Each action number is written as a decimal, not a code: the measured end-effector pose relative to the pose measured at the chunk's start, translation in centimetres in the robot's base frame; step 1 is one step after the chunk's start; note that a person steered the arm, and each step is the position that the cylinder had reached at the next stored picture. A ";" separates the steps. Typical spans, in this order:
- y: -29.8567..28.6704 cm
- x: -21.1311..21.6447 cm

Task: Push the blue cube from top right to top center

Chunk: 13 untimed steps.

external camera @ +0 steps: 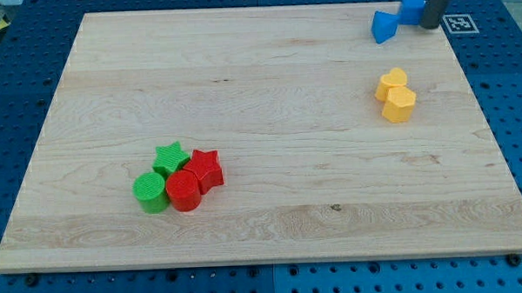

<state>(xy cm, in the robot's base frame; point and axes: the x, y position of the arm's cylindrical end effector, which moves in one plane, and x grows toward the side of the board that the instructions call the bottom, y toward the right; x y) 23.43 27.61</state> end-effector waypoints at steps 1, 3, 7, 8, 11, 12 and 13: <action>0.0 -3.4; 0.7 -4.3; -10.0 -4.3; -12.5 -4.3; -14.1 -3.5; -13.6 -0.9; -14.6 0.6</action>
<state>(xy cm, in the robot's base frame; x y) 24.05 13.05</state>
